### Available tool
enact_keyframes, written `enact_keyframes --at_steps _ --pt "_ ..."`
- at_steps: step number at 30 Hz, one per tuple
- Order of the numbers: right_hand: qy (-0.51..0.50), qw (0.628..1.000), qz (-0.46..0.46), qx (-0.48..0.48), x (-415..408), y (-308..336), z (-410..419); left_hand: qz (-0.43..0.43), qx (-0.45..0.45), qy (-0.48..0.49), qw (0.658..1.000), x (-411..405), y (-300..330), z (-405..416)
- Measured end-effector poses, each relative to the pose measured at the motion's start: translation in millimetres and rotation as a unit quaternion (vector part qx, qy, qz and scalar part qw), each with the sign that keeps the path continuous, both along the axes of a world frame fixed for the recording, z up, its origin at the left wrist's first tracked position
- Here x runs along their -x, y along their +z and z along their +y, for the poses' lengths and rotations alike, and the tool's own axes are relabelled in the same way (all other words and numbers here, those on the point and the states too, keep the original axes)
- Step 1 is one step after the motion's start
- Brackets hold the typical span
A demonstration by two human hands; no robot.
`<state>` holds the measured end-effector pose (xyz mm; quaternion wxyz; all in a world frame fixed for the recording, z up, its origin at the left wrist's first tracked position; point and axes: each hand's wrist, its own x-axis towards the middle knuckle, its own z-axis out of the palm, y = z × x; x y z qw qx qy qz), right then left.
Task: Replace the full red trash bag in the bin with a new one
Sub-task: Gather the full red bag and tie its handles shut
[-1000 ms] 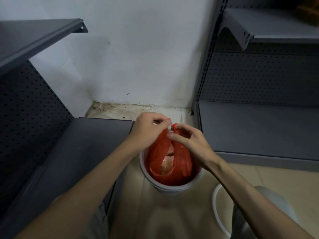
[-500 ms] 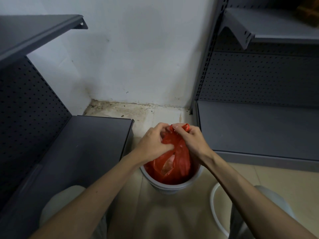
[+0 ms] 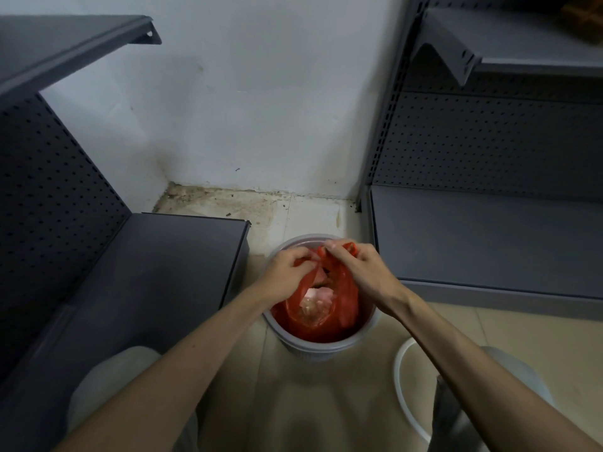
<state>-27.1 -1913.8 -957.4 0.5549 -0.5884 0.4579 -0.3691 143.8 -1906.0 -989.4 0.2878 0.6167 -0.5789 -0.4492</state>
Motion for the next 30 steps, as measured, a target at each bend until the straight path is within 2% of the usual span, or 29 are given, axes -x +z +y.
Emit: enact_keyframes --at_steps 2,4,7,11,14,17,23,28,30 --pt "0.043 0.998 0.041 0.030 2.9 -3.7 4.4 0.028 -0.018 0.008 0.999 -3.5 4.2 -3.3" --pt "0.082 0.982 0.149 0.087 6.9 -15.5 4.1 0.038 -0.033 0.009 0.999 -7.4 4.6 -6.7" --pt "0.113 0.908 0.361 0.183 14.3 -35.0 -0.1 0.034 -0.044 -0.002 0.998 -10.7 6.5 -6.1" --pt "0.100 0.858 0.448 0.228 11.2 -43.6 3.2 0.033 -0.049 0.017 0.998 -10.0 1.9 -4.6" --pt "0.087 0.853 0.464 0.224 8.1 -49.5 1.9 0.048 -0.074 0.032 0.996 -5.1 -2.4 -0.5" --pt "0.090 0.866 0.450 0.199 5.9 -50.0 0.9 0.074 -0.101 0.069 0.990 -3.8 -5.7 2.3" --pt "0.116 0.879 0.426 0.182 2.1 -47.9 3.2 0.062 -0.071 0.075 0.993 1.4 -9.0 2.3" --pt "0.119 0.894 0.399 0.166 -0.3 -48.4 4.7 -0.005 0.015 0.124 0.992 8.1 -14.6 1.4" --pt "0.122 0.903 0.382 0.155 2.4 -47.3 3.2 -0.061 0.039 0.119 0.990 9.4 -12.1 1.8"
